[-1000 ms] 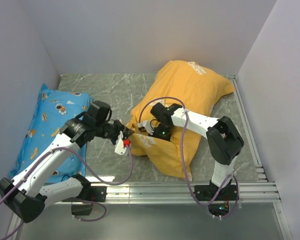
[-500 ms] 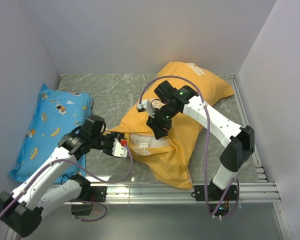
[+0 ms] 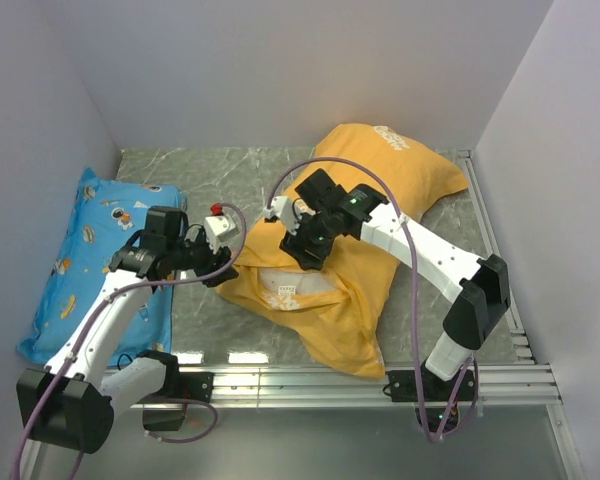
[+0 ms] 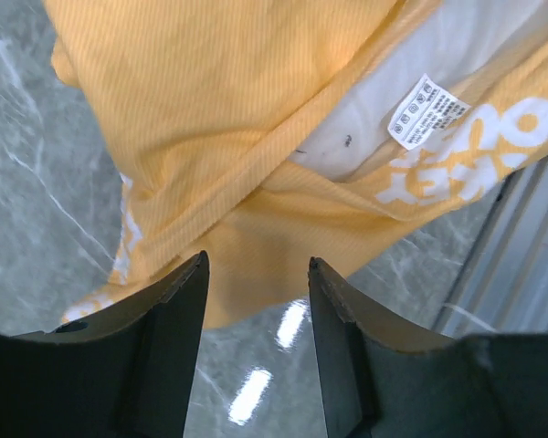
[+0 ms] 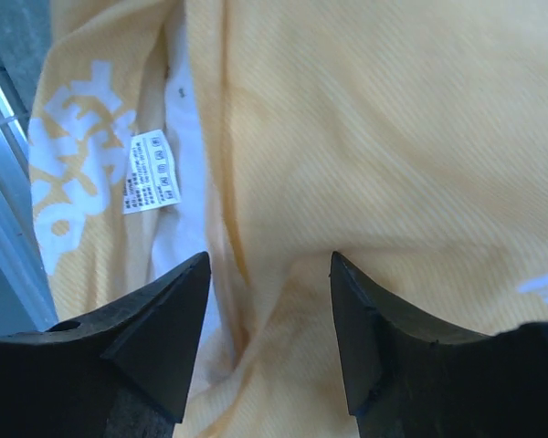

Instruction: Put the pillow into the pillowcase

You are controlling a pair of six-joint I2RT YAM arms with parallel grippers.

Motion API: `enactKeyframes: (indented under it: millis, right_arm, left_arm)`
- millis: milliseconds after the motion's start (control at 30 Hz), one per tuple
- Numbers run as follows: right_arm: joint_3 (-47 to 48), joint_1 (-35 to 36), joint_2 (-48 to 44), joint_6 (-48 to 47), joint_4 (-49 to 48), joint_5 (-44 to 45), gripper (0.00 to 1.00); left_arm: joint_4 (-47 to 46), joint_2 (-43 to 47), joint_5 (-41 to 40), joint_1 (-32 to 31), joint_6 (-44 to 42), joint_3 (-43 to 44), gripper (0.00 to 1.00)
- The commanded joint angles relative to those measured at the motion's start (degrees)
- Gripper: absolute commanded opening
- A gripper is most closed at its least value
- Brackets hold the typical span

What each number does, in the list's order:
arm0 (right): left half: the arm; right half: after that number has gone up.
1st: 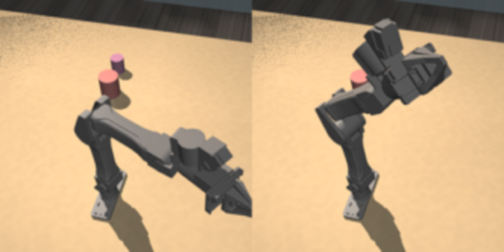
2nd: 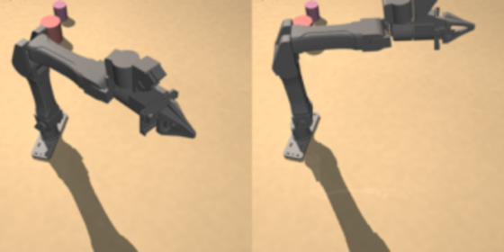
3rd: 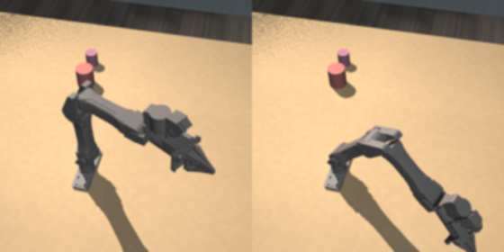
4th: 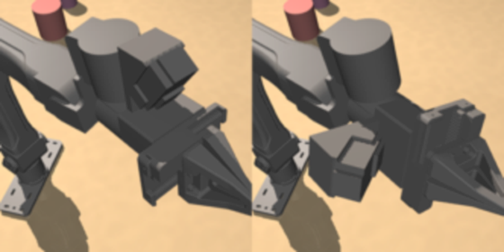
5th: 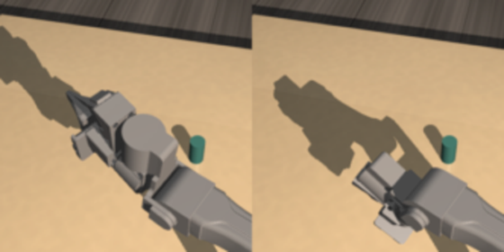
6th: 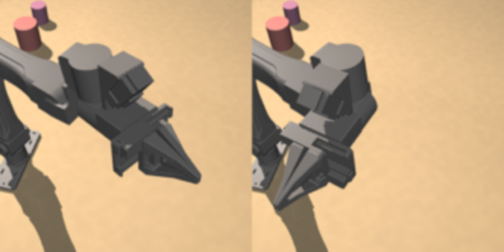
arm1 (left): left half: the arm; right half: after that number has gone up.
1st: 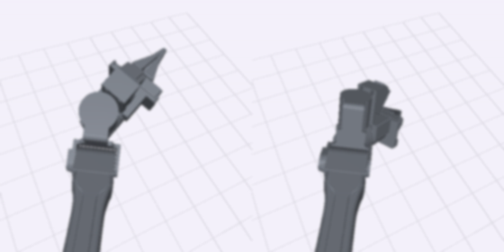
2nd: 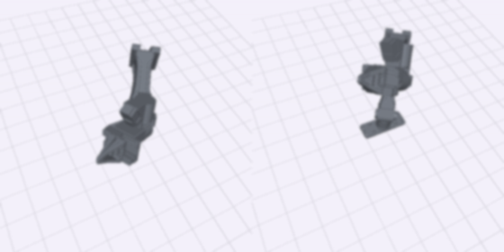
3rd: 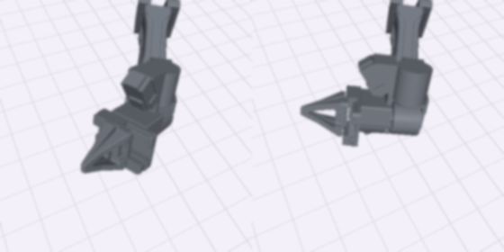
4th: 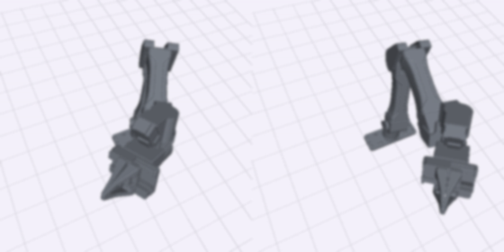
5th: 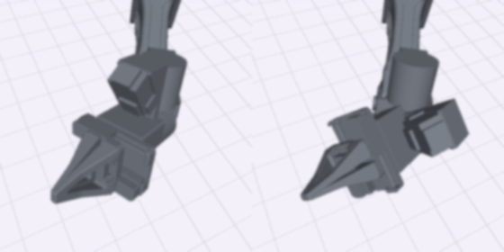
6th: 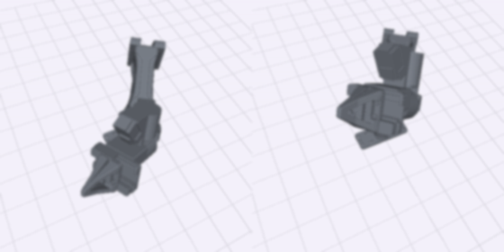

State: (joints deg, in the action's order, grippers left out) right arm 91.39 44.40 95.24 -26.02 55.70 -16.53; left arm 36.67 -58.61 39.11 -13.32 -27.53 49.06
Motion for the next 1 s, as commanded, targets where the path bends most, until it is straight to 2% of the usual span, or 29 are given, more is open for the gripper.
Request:
enactKeyframes:
  millis: [0,33,100,133,200,233,267,300,367,400,500,533,567,600,667,700,733,800,867,900,967]
  right_arm:
    - [-0.3,1.6,1.3,-1.4,1.9,0.3,0.62]
    - [-0.4,1.9,1.6,-2.4,2.7,0.2,0.62]
    - [-1.6,2.1,2.5,-3.3,3.6,0.7,0.53]
    - [-2.1,2.0,2.7,-3.2,3.0,1.2,0.34]
    - [-1.4,1.7,3.4,-3.4,2.8,1.2,0.12]
    - [-0.5,1.4,3.4,-2.7,2.9,0.7,0.00]
    - [1.8,1.2,3.5,-2.5,3.7,-0.2,0.00]
    - [3.2,0.8,3.5,-2.1,4.1,-1.0,0.00]
    - [5.6,-1.1,2.8,-0.4,4.4,-4.4,0.00]
    - [7.9,-1.9,2.6,0.5,4.3,-5.8,0.00]
    - [12.3,-5.5,2.2,4.6,3.8,-12.4,0.00]
    - [13.2,-6.4,2.2,6.8,4.1,-14.1,0.00]
    - [13.5,-8.2,1.8,7.7,3.3,-17.9,0.00]
    - [13.2,-9.0,1.5,9.2,2.9,-19.4,0.00]
    - [11.5,-10.9,0.6,9.8,2.4,-22.2,0.00]
    - [10.3,-11.7,0.1,10.7,1.8,-25.7,0.00]
    - [9.3,-12.5,-0.3,11.4,1.1,-28.4,0.00]
    - [7.2,-13.7,-1.2,12.1,0.4,-33.9,0.00]
    - [7.0,-13.9,-1.4,12.0,0.5,-36.5,0.00]
    - [6.9,-13.6,-1.5,12.2,-0.1,-37.9,0.00]
    - [6.2,-13.4,-1.6,15.5,-5.0,-39.6,0.00]
  left_arm:
    - [3.0,2.8,8.6,2.2,3.5,1.1,0.53]
    - [3.0,3.8,9.3,2.2,3.0,0.0,0.53]
    - [1.2,6.3,10.4,1.9,3.0,-1.5,0.52]
    - [0.8,6.7,10.7,1.7,2.6,-1.9,0.51]
    - [0.0,6.4,8.9,-1.3,2.7,-2.6,0.46]
    - [-1.5,5.7,5.0,-3.2,4.7,-2.7,0.44]
    - [-1.2,4.7,4.7,-5.9,5.1,-2.6,0.41]
    - [-0.6,2.6,4.9,-6.7,4.8,-1.8,0.33]
    - [-1.9,0.6,4.9,-8.6,6.0,-1.5,0.27]
    - [-3.3,-0.7,5.6,-8.8,6.9,-1.8,0.20]
    - [-10.9,-3.9,9.0,-9.6,13.9,-3.3,0.13]
    - [-13.3,-4.8,8.9,-10.0,19.1,-4.0,0.12]
    - [-20.5,-5.8,8.4,-10.1,22.3,-5.1,0.11]
    - [-24.1,-8.2,7.8,-10.1,29.2,-7.1,0.08]
    - [-32.5,-11.1,6.7,-10.1,34.4,-7.8,0.06]
    - [-42.5,-14.6,5.5,-9.9,39.5,-7.5,0.06]
    - [-46.6,-16.7,5.3,-9.8,41.5,-6.8,0.06]
    - [-55.2,-24.1,2.7,-9.3,45.6,-1.0,0.05]
    - [-57.9,-29.6,1.3,-6.7,47.9,4.7,0.05]
    - [-58.9,-34.6,1.0,-5.8,49.1,10.9,0.05]
    - [-56.4,-39.4,1.0,-3.0,48.5,18.8,0.05]
